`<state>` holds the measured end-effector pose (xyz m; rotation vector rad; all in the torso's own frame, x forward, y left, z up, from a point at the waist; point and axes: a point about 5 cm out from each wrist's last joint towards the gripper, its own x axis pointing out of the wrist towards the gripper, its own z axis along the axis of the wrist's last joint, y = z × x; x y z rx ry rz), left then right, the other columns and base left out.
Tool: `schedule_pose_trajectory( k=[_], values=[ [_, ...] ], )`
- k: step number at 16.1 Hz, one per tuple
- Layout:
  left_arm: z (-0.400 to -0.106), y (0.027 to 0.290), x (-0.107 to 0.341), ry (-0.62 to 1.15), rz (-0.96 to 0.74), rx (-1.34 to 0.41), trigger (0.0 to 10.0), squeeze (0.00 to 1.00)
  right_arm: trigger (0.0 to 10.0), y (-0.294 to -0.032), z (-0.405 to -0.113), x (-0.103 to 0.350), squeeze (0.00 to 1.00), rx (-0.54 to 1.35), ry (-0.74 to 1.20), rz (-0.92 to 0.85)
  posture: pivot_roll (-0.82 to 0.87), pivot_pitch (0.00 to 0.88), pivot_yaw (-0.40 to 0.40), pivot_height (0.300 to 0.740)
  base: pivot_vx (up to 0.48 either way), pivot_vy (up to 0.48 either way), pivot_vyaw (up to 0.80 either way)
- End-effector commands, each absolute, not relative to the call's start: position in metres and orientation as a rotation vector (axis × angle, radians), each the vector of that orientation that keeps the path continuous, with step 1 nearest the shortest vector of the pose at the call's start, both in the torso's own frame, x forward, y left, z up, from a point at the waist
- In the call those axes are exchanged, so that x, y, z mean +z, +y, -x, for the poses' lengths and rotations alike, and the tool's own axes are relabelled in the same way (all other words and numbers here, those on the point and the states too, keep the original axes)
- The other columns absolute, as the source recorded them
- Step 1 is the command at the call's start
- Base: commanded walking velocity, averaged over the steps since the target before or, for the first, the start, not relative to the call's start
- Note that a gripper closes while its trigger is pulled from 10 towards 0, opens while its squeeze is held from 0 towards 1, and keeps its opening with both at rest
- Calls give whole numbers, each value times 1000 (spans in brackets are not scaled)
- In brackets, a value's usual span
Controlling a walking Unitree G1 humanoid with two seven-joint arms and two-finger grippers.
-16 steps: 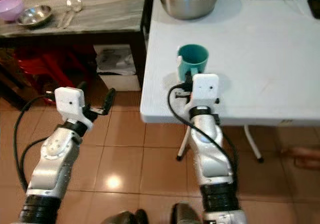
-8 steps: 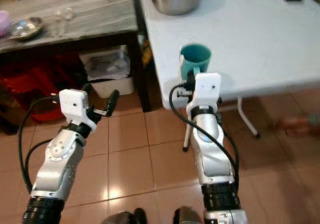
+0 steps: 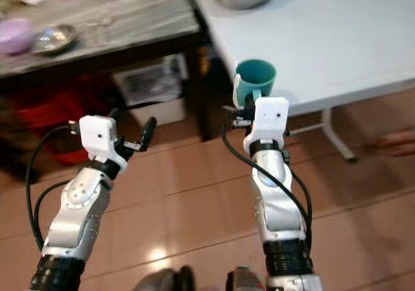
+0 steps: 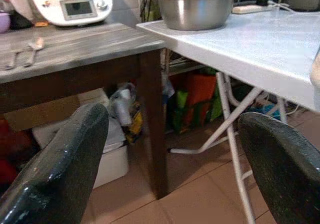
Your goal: Setting the table
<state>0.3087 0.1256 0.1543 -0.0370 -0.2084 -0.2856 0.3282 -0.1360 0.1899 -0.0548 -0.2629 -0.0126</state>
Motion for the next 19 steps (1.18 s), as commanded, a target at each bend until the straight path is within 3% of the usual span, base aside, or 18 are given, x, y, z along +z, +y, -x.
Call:
schedule_pose_trajectory(
  k=[1, 9, 19],
  values=[
    [-309, 124, 154, -208, 18, -298, 10000, 0, 10000, -139, -326, 191, 0, -26, -271, 51, -144, 193, 110, 740, 0, 450, 0],
    [-310, 122, 153, -201, 15, -294, 10000, 0, 10000, -139, -326, 193, 0, -23, -277, 65, -146, 193, 109, 740, 0, 450, 466],
    [-308, 127, 157, -224, 50, -299, 10000, 0, 10000, -142, -323, 191, 0, -23, -275, 81, -152, 194, 101, 740, 52, 0, 0]
  ],
)
